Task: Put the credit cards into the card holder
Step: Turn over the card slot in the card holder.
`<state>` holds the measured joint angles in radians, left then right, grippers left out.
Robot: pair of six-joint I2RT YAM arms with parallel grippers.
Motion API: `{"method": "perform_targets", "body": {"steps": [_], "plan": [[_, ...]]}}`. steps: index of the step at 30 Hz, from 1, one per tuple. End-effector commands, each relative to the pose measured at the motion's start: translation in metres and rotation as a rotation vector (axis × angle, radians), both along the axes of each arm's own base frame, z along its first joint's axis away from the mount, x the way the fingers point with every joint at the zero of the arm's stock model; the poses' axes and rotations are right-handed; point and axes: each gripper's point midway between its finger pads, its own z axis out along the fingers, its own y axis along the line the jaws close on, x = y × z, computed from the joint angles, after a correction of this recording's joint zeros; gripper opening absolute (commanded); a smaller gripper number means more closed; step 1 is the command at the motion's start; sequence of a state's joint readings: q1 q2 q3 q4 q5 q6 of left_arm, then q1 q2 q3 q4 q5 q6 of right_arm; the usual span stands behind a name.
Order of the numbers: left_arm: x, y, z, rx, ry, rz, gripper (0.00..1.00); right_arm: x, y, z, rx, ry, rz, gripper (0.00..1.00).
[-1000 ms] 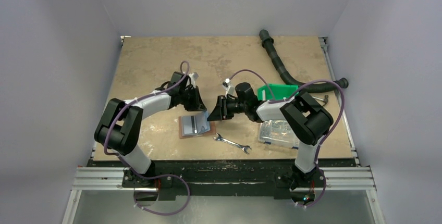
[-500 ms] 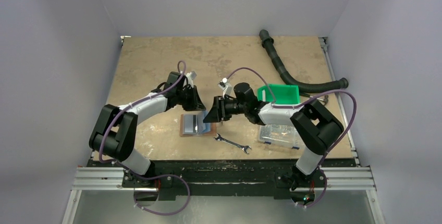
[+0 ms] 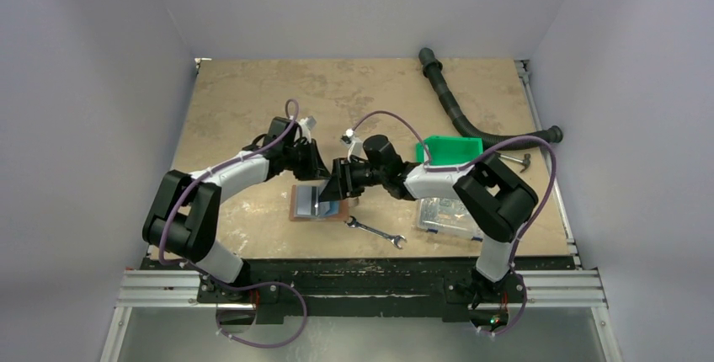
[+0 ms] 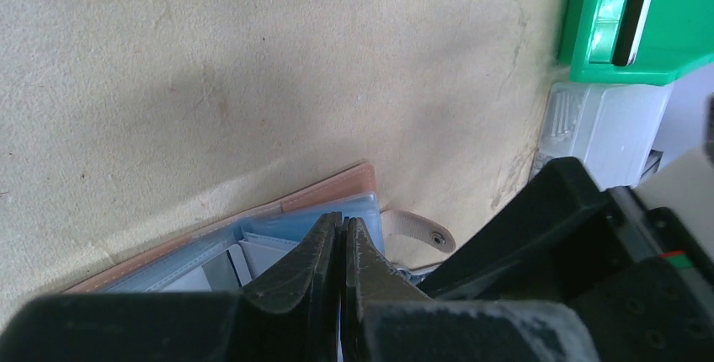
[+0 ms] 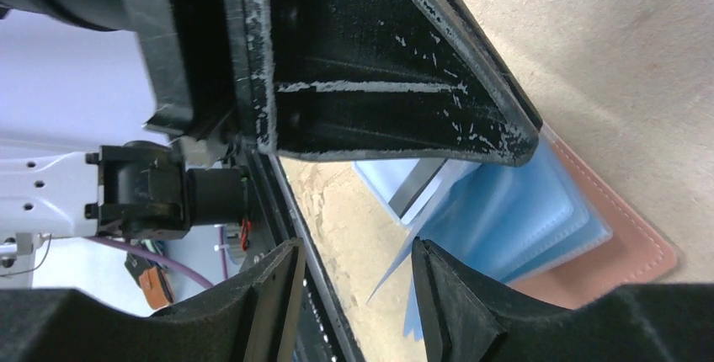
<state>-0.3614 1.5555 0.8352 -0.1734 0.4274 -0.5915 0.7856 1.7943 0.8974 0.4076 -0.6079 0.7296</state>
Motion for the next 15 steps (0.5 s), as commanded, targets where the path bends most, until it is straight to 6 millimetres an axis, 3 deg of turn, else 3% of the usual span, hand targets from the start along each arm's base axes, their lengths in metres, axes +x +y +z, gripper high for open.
{"method": "perform_targets", "body": {"steps": [1, 4, 9, 15], "plan": [[0.002, 0.0, 0.013, -0.034, -0.029, 0.005, 0.0, 0.004, 0.018, 0.01, 0.015, -0.039, 0.009, 0.57], [0.001, 0.001, 0.014, -0.031, -0.031, 0.003, 0.07, 0.004, 0.022, 0.012, 0.024, -0.04, 0.015, 0.57], [0.0, 0.015, 0.02, 0.016, -0.051, 0.029, 0.45, 0.002, 0.028, 0.012, 0.023, -0.045, 0.024, 0.57], [0.001, 0.044, 0.037, 0.106, -0.095, 0.07, 0.61, 0.004, 0.034, 0.004, 0.004, -0.045, 0.033, 0.57]]}}
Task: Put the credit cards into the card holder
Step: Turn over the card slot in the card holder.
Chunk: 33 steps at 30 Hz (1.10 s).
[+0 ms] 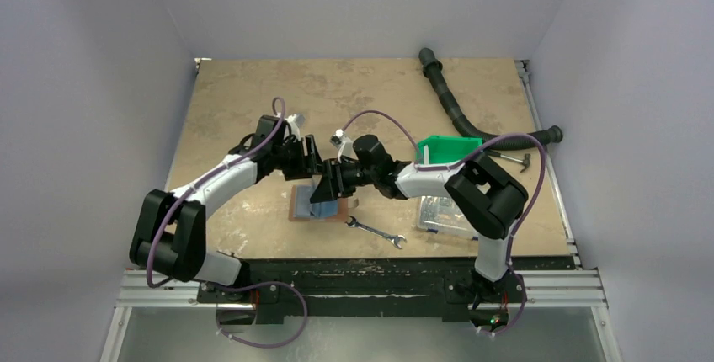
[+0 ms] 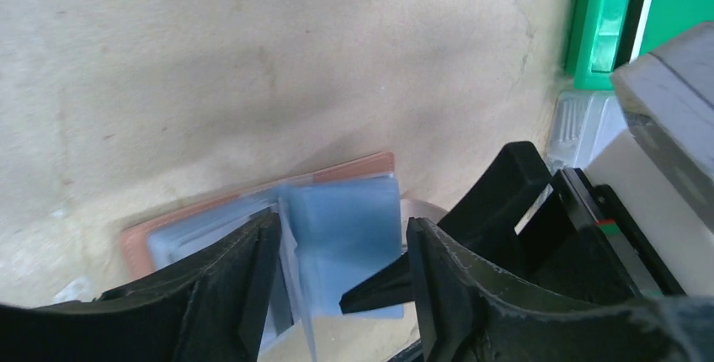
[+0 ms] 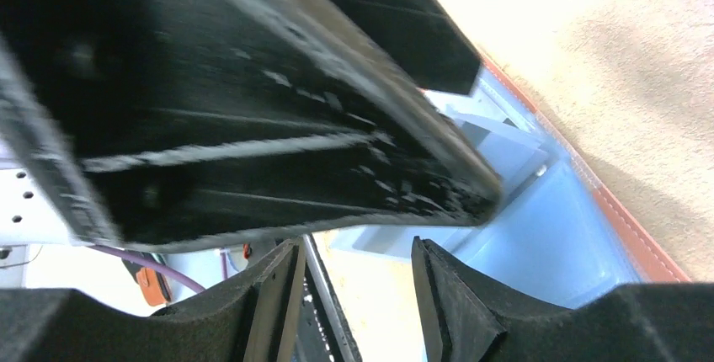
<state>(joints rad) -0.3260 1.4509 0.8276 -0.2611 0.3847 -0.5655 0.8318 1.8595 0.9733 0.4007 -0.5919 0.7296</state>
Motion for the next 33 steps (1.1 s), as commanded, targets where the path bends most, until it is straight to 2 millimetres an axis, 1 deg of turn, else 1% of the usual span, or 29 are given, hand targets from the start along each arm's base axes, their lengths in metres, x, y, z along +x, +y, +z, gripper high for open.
{"method": "perform_targets", "body": {"steps": [1, 3, 4, 5, 7, 10, 13, 16, 18, 19, 21, 23, 25, 27, 29, 33], "plan": [[0.004, 0.028, 0.022, 0.087, -0.067, 0.038, 0.63, 0.009, 0.012, 0.007, 0.009, -0.04, 0.002, 0.57], [0.005, 0.04, 0.027, 0.119, -0.083, 0.063, 0.66, 0.009, 0.016, 0.005, 0.005, -0.041, 0.007, 0.58], [0.004, 0.047, 0.029, 0.141, -0.09, 0.08, 0.7, 0.01, 0.018, 0.005, 0.005, -0.044, 0.01, 0.58], [0.003, 0.052, 0.029, 0.156, -0.089, 0.093, 0.72, 0.01, 0.02, 0.004, 0.002, -0.042, 0.012, 0.58], [0.0, 0.059, 0.028, 0.182, -0.085, 0.107, 0.82, 0.01, 0.023, -0.001, -0.004, -0.036, 0.016, 0.58], [-0.001, 0.072, 0.027, 0.231, -0.083, 0.146, 0.86, 0.01, 0.027, -0.007, -0.012, -0.03, 0.021, 0.58], [-0.001, 0.074, 0.027, 0.234, -0.081, 0.154, 0.86, 0.011, 0.03, -0.014, -0.021, -0.021, 0.023, 0.58], [-0.002, 0.07, 0.02, 0.219, -0.067, 0.146, 0.8, 0.01, 0.034, -0.023, -0.028, -0.002, 0.038, 0.59], [-0.006, 0.072, 0.009, 0.229, -0.038, 0.146, 0.74, 0.01, 0.039, -0.026, -0.022, 0.01, 0.05, 0.58], [-0.007, 0.072, 0.004, 0.232, -0.025, 0.148, 0.71, 0.009, 0.04, -0.025, -0.017, 0.012, 0.054, 0.58], [-0.01, 0.07, -0.006, 0.221, 0.002, 0.15, 0.69, 0.007, 0.04, -0.015, -0.003, 0.003, 0.065, 0.58], [-0.011, 0.069, -0.011, 0.214, 0.023, 0.155, 0.67, 0.005, 0.036, -0.003, 0.018, -0.003, 0.06, 0.59], [-0.013, 0.069, -0.019, 0.212, 0.05, 0.175, 0.63, 0.002, 0.027, 0.001, 0.011, -0.006, 0.048, 0.59], [-0.017, 0.067, -0.029, 0.198, 0.082, 0.192, 0.56, -0.002, 0.021, 0.002, -0.003, -0.007, 0.05, 0.58], [-0.023, 0.068, -0.041, 0.193, 0.117, 0.207, 0.52, -0.004, 0.014, 0.0, -0.017, -0.006, 0.044, 0.56], [-0.033, 0.066, -0.054, 0.166, 0.148, 0.238, 0.44, -0.007, 0.005, -0.008, -0.046, -0.011, 0.024, 0.52]]}}
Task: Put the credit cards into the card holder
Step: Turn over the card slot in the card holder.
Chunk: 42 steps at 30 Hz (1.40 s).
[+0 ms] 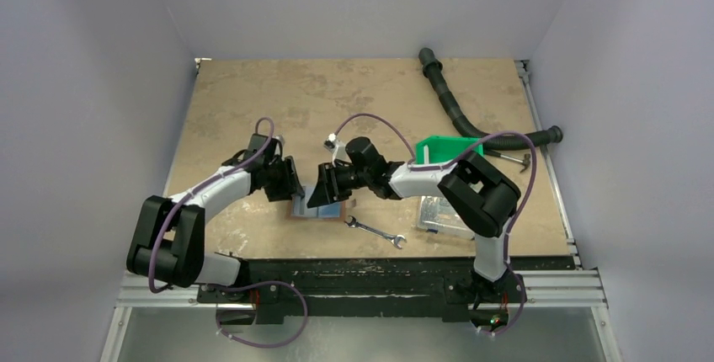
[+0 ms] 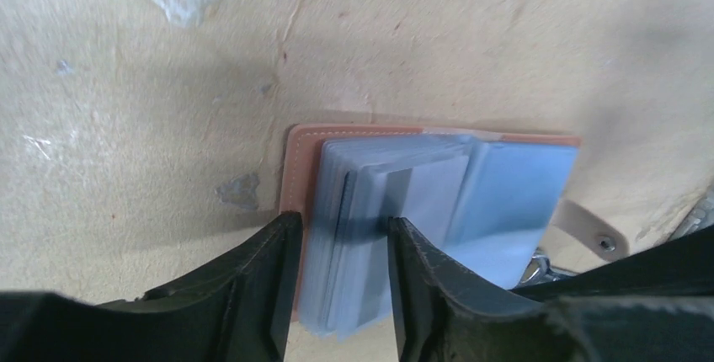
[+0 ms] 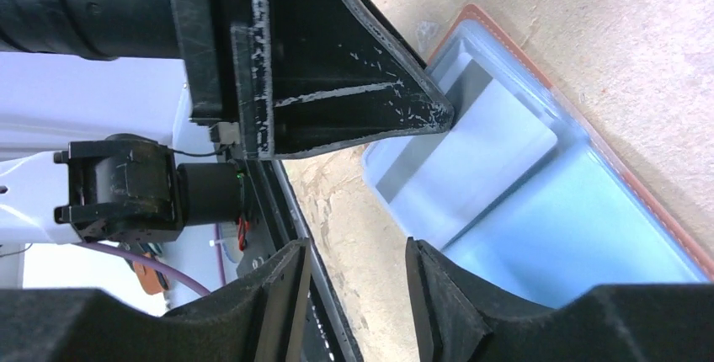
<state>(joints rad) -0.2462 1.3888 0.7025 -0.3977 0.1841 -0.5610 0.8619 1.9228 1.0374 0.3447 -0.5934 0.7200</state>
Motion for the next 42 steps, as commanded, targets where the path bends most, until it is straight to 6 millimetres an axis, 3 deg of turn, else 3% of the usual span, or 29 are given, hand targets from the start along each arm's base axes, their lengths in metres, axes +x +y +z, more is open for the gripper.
{"method": "perform_targets", "body": {"steps": [1, 6, 10, 16, 20, 23, 28, 33, 42], "plan": [[0.0, -0.001, -0.008, -0.038, -0.003, 0.07, 0.41, 0.0, -0.008, 0.004, -0.007, -0.039, -0.008, 0.51], [-0.002, 0.007, -0.012, -0.012, -0.021, 0.113, 0.33, -0.002, -0.001, -0.002, 0.015, -0.013, 0.02, 0.46], [-0.003, -0.004, -0.01, -0.068, -0.028, 0.078, 0.34, 0.0, 0.002, -0.001, 0.024, -0.015, 0.019, 0.46], [-0.003, -0.009, -0.006, -0.105, -0.05, 0.061, 0.44, 0.006, -0.001, -0.013, -0.015, -0.02, -0.008, 0.47], [-0.002, -0.011, -0.005, -0.114, -0.052, 0.058, 0.46, 0.014, -0.007, -0.018, -0.043, -0.024, -0.039, 0.47], [-0.001, -0.012, -0.002, -0.119, -0.056, 0.054, 0.55, 0.021, -0.014, -0.021, -0.064, -0.027, -0.066, 0.48], [-0.001, -0.011, 0.001, -0.118, -0.065, 0.055, 0.61, 0.026, -0.018, -0.025, -0.088, -0.027, -0.079, 0.55], [-0.004, -0.011, -0.009, -0.118, -0.047, 0.064, 0.43, 0.024, -0.012, -0.026, -0.058, 0.005, -0.086, 0.56], [-0.008, -0.01, -0.015, -0.119, -0.035, 0.07, 0.29, 0.019, -0.008, -0.029, -0.051, 0.036, -0.091, 0.57]]}}
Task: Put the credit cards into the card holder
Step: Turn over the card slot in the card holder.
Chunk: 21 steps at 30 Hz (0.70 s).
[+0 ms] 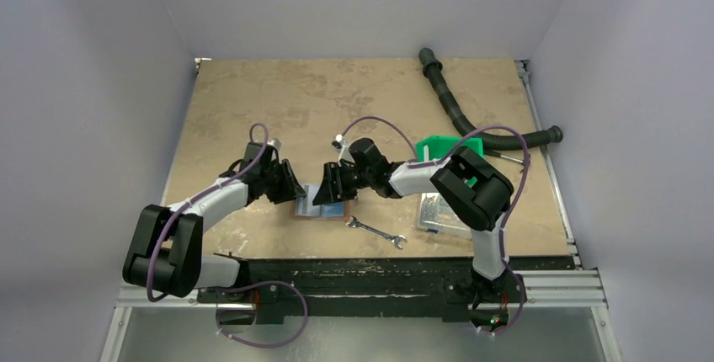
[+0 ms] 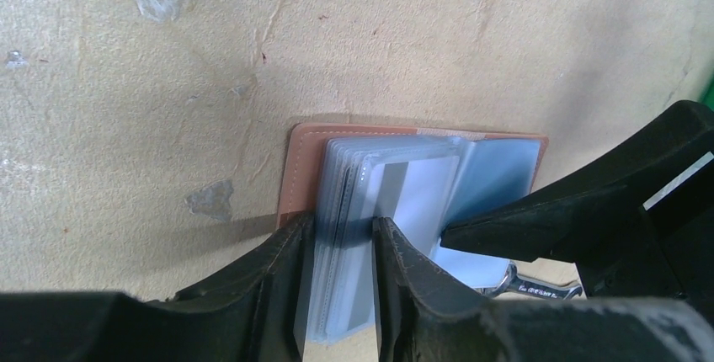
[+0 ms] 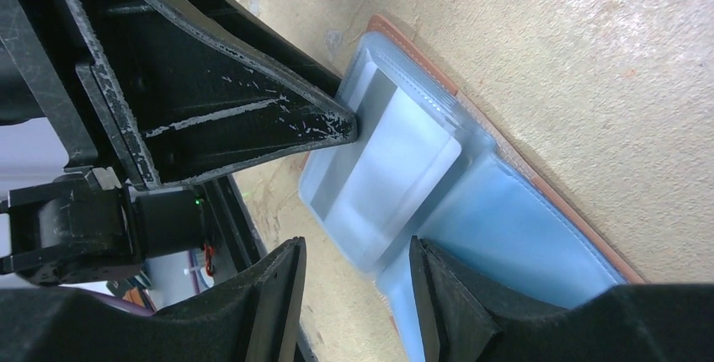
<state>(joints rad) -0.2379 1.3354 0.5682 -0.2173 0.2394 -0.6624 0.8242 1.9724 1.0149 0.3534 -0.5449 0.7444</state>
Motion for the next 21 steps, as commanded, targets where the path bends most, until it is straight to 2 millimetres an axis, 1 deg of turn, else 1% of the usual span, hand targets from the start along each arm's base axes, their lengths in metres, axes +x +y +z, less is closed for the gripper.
{"method": "perform_targets", "body": {"steps": [1, 4, 7, 8, 11, 14, 17, 21], "plan": [[-0.005, -0.001, -0.008, -0.008, 0.017, 0.005, 0.29, 0.0, 0.007, 0.002, 0.013, -0.007, 0.0, 0.57], [-0.007, -0.001, -0.009, -0.014, 0.02, 0.005, 0.28, -0.002, 0.012, 0.003, 0.021, 0.001, 0.017, 0.57], [-0.007, -0.003, -0.009, -0.025, 0.021, 0.001, 0.28, -0.006, 0.022, 0.011, 0.055, 0.002, 0.036, 0.57], [-0.008, -0.004, -0.008, -0.03, 0.02, -0.002, 0.3, -0.007, 0.025, 0.015, 0.07, -0.002, 0.044, 0.56], [-0.008, -0.009, -0.004, -0.061, 0.01, -0.01, 0.42, -0.01, 0.035, 0.026, 0.123, 0.007, 0.065, 0.56], [-0.008, -0.014, 0.002, -0.095, -0.004, -0.014, 0.52, -0.01, 0.038, 0.032, 0.158, 0.009, 0.066, 0.56], [-0.01, -0.016, 0.004, -0.117, -0.003, -0.013, 0.57, -0.014, 0.037, 0.036, 0.178, 0.021, 0.074, 0.56], [-0.009, -0.015, 0.006, -0.109, -0.007, -0.006, 0.59, -0.011, 0.029, 0.045, 0.188, 0.001, 0.046, 0.56]]}}
